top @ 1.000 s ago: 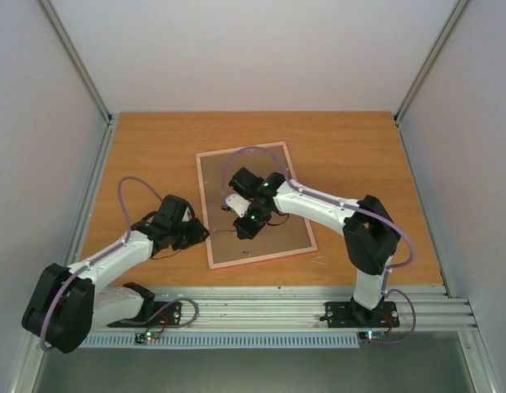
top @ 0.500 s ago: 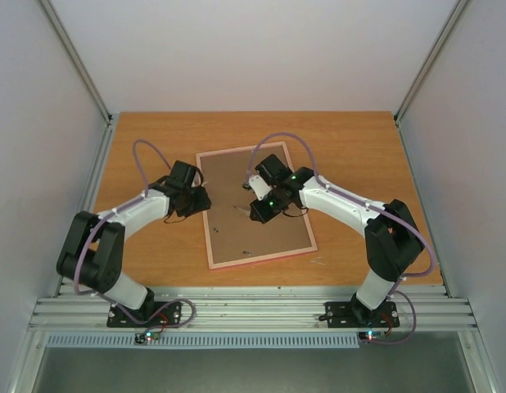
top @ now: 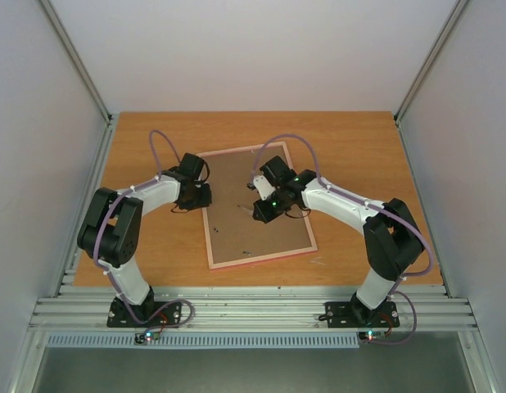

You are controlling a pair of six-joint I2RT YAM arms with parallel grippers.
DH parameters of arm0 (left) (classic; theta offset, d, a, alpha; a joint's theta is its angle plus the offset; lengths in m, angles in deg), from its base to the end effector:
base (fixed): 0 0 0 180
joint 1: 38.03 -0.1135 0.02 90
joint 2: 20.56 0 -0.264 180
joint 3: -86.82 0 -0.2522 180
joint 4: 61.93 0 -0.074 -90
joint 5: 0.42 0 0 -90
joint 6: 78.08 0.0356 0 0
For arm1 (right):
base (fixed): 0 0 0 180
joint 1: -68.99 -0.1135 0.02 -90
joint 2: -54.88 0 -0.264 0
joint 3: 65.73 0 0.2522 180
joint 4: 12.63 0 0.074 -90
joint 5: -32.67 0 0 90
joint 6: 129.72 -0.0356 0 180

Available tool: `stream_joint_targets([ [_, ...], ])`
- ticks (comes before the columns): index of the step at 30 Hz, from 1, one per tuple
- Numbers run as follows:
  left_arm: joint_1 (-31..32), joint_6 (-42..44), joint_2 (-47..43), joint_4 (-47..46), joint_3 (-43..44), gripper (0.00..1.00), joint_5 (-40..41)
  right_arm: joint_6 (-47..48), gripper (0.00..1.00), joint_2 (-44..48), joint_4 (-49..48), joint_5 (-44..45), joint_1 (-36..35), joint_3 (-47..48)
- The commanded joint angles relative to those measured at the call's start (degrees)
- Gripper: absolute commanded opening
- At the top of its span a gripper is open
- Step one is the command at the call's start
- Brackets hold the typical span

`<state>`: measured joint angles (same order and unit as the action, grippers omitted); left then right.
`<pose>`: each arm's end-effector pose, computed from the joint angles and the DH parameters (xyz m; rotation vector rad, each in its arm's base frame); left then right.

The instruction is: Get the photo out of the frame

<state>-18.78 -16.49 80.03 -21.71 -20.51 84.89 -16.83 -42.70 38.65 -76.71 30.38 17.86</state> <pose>0.3126 -0.1122 0.1533 -0.2020 2.8002 -0.3242 0.2619 0.2242 0.2165 -1.4734 2.2780 0.5399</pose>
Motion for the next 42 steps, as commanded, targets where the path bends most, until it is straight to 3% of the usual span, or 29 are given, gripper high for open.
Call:
stream_joint_targets([
  [1, 0.58, 2.01, 0.85, 0.97, 0.95, 0.21, -0.67, -0.47, 0.01, 1.86, -1.7, -0.57, 0.6, -0.65],
  [12, 6.29, 4.26, 2.23, -0.62, 1.23, 0.07, -2.43, -0.95, 0.01, 0.77, -1.03, 0.48, 2.25, 1.8],
  [42, 10.95, -0.69, -2.92, -2.25, -4.66, 0.07, -5.86, -1.77, 0.01, -21.69, 6.18, 1.39, 3.01, 25.68],
])
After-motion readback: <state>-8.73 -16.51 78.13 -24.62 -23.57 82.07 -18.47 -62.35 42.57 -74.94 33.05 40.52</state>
